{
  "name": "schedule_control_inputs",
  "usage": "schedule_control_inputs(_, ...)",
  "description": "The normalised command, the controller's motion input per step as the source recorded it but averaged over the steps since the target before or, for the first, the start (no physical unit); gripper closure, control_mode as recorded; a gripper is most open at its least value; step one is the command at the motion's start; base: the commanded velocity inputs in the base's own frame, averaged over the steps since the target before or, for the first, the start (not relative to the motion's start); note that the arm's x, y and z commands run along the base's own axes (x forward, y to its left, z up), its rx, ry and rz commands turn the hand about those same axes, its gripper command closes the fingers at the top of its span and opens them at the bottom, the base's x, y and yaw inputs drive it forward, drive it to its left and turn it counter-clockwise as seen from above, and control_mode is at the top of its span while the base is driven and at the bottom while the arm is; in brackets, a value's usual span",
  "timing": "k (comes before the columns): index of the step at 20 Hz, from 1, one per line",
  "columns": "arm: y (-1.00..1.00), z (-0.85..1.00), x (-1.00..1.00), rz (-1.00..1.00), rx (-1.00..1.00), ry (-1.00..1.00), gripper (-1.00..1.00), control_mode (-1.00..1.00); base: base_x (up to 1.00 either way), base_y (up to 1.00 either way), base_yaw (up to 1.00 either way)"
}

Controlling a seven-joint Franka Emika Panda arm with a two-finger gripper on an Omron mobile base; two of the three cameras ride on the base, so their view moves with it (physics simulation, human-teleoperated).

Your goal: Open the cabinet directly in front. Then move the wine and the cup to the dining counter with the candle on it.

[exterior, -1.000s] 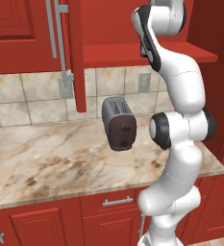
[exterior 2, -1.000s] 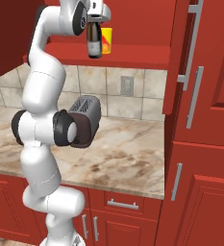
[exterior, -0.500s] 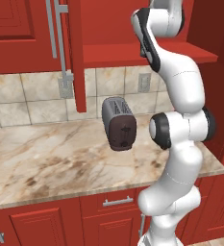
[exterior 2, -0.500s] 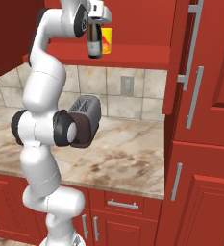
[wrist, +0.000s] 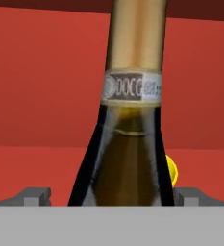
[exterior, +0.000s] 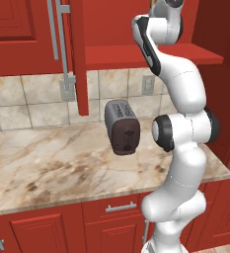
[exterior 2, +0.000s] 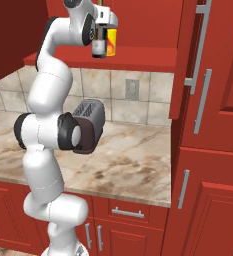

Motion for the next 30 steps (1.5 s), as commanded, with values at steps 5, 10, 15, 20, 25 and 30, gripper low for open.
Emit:
schedule_control_inputs(5,0.00,-0.04,0.26,0.00,0.00,0.00,1.00,-1.00,0.00,0.00,0.00)
schedule_control_inputs(10,0.00,0.00,0.00,0.00,0.00,0.00,1.00,-1.00,0.00,0.00,0.00)
schedule_control_inputs(15,0.00,0.00,-0.07,0.00,0.00,-0.06,1.00,-1.00,0.00,0.00,0.00)
schedule_control_inputs(20,0.00,0.02,-0.26,0.00,0.00,-0.27,1.00,-1.00,0.00,0.00,0.00)
schedule_control_inputs(25,0.00,0.00,-0.06,0.00,0.00,-0.09,1.00,-1.00,0.00,0.00,0.00)
schedule_control_inputs(30,0.00,0.00,-0.72,0.00,0.00,0.00,1.00,-1.00,0.00,0.00,0.00)
